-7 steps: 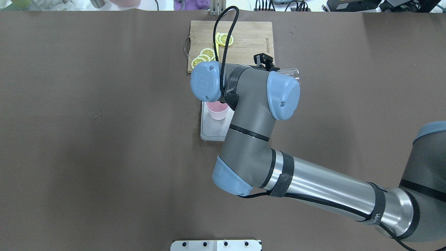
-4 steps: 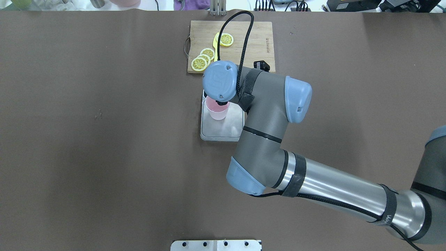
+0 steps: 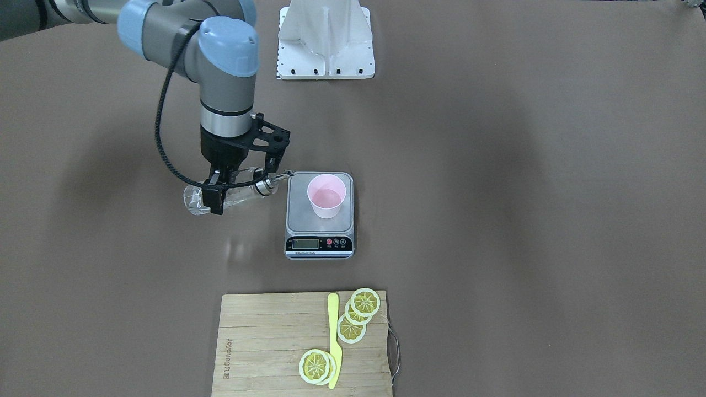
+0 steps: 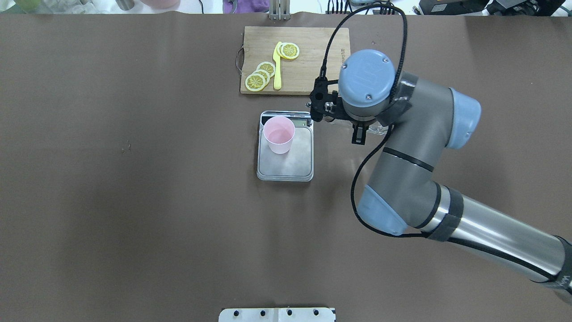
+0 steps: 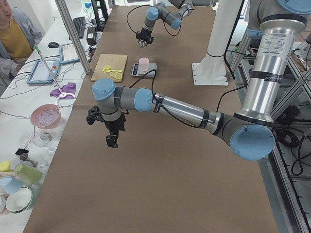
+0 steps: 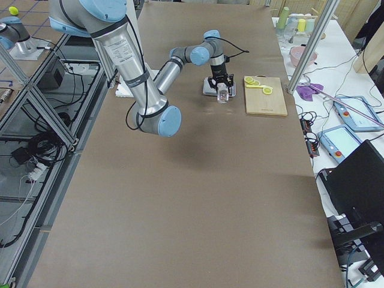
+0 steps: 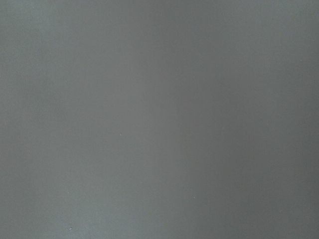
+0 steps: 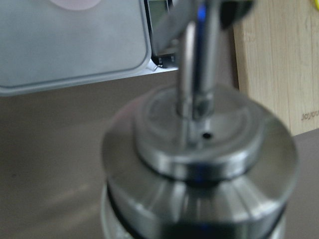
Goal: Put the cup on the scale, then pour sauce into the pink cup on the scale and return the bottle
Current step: 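Carry the dispenser back with the right gripper to its spot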
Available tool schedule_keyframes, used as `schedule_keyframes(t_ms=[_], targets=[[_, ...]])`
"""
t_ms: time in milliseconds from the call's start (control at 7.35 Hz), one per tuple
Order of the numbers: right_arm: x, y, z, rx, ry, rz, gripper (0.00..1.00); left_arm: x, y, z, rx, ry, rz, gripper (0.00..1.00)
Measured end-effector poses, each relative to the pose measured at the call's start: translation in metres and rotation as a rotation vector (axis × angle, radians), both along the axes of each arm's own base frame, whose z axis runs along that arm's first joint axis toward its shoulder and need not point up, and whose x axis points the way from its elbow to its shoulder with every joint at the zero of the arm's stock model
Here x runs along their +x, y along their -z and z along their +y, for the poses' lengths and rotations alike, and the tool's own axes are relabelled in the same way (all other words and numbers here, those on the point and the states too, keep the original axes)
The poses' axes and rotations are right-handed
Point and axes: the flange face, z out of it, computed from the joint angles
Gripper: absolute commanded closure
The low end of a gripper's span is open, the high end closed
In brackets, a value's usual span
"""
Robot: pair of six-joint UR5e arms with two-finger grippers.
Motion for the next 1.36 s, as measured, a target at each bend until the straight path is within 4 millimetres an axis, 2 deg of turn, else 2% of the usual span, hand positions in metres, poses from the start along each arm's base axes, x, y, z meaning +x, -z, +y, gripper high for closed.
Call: schedule_keyframes(t_ms=[136,408,680,952,1224,1361], targets=[[0.019,-0.022,0.011,-0.029,-0.021,-0.077,1.00,0.000,0.000,0.000,0.002,0.000,0.000,0.02],[0.049,-0.053,0.035,-0.079,-0.048,-0.185,1.00,0.000,0.003,0.001,0.007,0.001,0.002,0.02],[0.077,-0.090,0.047,-0.132,-0.048,-0.292,1.00,-0.001,0.013,0.009,0.023,0.005,0.003,0.02],[0.134,-0.142,0.054,-0.157,-0.040,-0.407,1.00,-0.002,0.025,0.023,0.038,0.020,0.004,0.02],[0.194,-0.193,0.067,-0.155,-0.050,-0.477,1.00,-0.003,0.030,0.027,0.047,0.026,0.005,0.02],[0.218,-0.226,0.076,-0.139,-0.054,-0.511,1.00,-0.003,0.033,0.027,0.052,0.026,0.005,0.02]])
